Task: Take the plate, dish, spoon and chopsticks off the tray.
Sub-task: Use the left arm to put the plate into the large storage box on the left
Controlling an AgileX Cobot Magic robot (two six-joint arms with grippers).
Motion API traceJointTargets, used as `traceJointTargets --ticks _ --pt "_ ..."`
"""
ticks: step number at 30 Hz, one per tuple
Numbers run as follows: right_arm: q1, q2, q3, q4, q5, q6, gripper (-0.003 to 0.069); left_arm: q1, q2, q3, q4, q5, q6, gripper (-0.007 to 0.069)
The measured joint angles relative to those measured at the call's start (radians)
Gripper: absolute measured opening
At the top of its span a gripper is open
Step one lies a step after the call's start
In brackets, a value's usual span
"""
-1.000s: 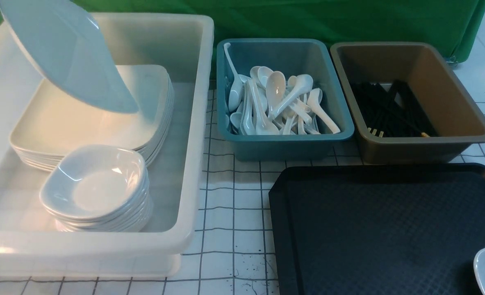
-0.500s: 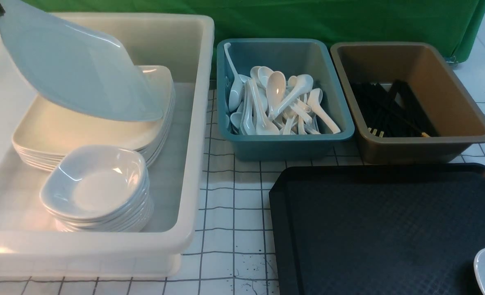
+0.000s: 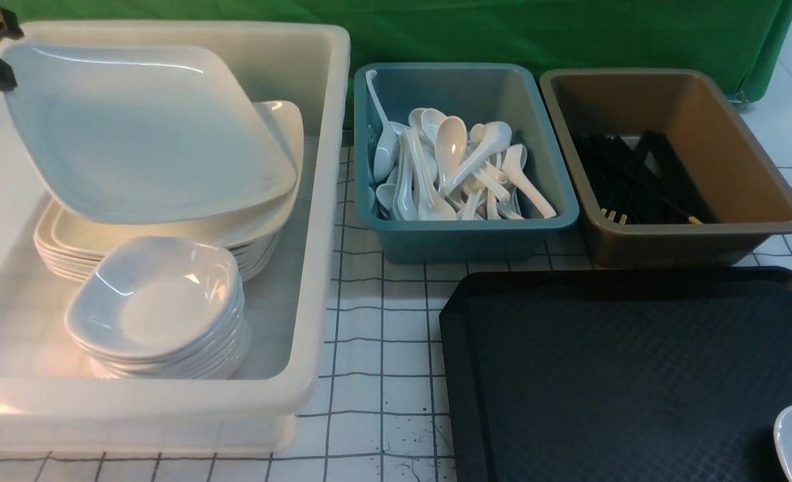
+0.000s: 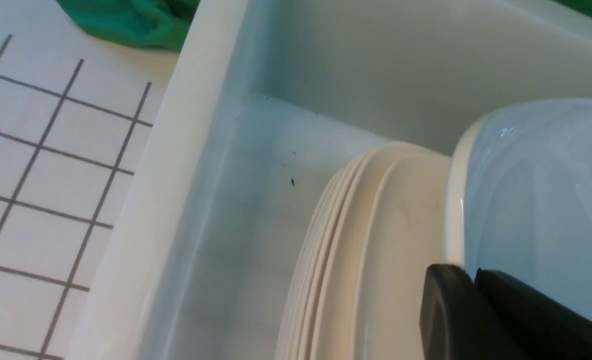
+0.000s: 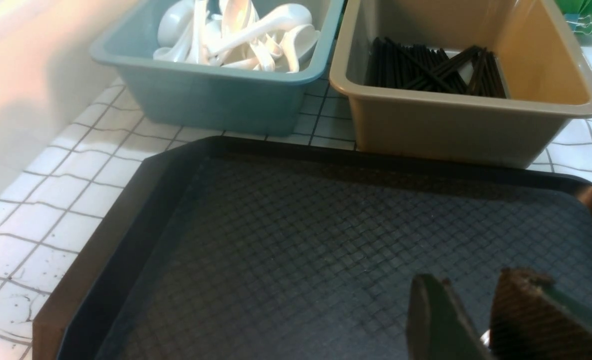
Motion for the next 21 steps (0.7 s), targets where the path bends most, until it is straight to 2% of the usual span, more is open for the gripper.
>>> traceJointTargets --ticks 4,14,18,21 --pt "0.0 0.0 0.0 0.0 0.0 0.0 0.0237 -0.001 0.013 0.0 0.029 0.003 0.0 0.0062" --pt "0.0 0.0 0.0 0.0 0.001 0.003 0.0234 -0.01 0.03 0.0 0.092 0.02 0.0 0.0265" --pt "0.0 0.0 0.0 0.0 0.001 0.003 0.0234 -0.01 0.03 0.0 0.089 0.055 0.0 0.0294" --pt "0.0 0.0 0.0 0.0 0.003 0.003 0.0234 -0.017 0.03 0.0 0.034 0.113 0.006 0.027"
